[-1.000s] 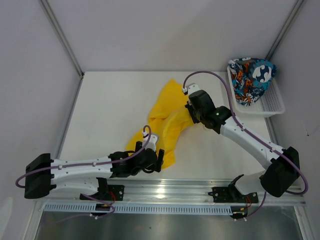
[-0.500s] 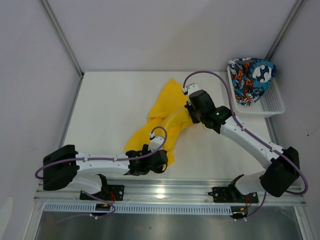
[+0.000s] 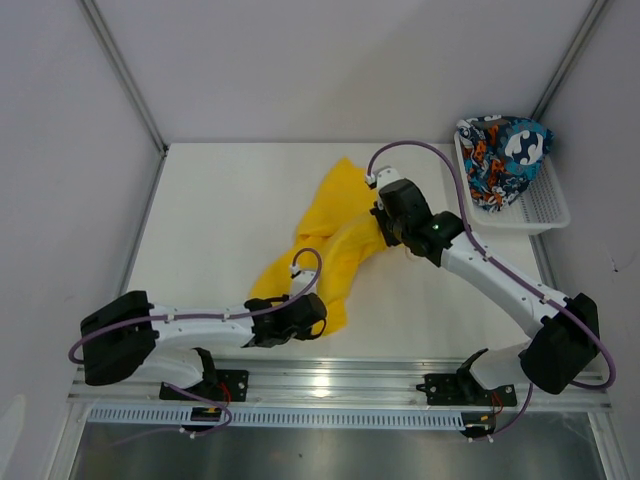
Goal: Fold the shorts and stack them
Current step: Flatten the shorts out
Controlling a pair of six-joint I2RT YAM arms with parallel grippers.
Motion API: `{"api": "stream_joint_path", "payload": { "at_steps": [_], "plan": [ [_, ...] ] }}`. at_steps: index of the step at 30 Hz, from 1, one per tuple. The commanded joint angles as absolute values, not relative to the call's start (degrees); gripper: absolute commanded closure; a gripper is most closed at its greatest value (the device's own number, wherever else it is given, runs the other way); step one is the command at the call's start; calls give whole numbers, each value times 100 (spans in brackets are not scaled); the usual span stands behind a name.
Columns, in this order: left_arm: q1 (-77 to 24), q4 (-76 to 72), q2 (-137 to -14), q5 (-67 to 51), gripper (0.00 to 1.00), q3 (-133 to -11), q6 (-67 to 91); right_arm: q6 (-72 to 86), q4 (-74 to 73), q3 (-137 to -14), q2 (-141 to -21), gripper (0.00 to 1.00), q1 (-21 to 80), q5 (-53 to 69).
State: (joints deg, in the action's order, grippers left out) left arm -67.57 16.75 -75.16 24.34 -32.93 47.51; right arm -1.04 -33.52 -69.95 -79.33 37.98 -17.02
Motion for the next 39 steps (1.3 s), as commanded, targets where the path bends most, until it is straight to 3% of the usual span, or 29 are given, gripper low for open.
{"api": "stream_joint_path", "payload": {
  "at_steps": [1, 6, 12, 18, 27, 33, 39],
  "plan": [
    [-6505, 1484, -7339, 2355, 100, -3374, 4537, -26, -3015, -7207, -7980, 100, 3718, -1722],
    [-5374, 2503, -6716, 2400, 100, -4488, 3624, 79, -3023, -7548, -8121, 100, 3482, -2337],
    [-3677, 3427, -6512, 2101, 100, -6282, 2972, -141, -2988, -8216, -8437, 100, 2788, -1392],
    [-2814, 3990, -6925, 1890, 100, -7995, 2655, 193, -3462, -9666, -8850, 100, 2426, -855],
    [-2725, 4157, -6110, 1635, 100, -9016, 1565, 114, -3568, -9993, -7586, 100, 2364, 843],
    [-2725, 4245, -5353, 1082, 100, -9378, 1406, 308, -4392, -10370, -7023, 100, 2460, 1826],
    [-2725, 4395, -4931, 835, 100, -9702, 1292, 466, -5009, -10792, -6750, 100, 2812, 2231]
  ]
}}
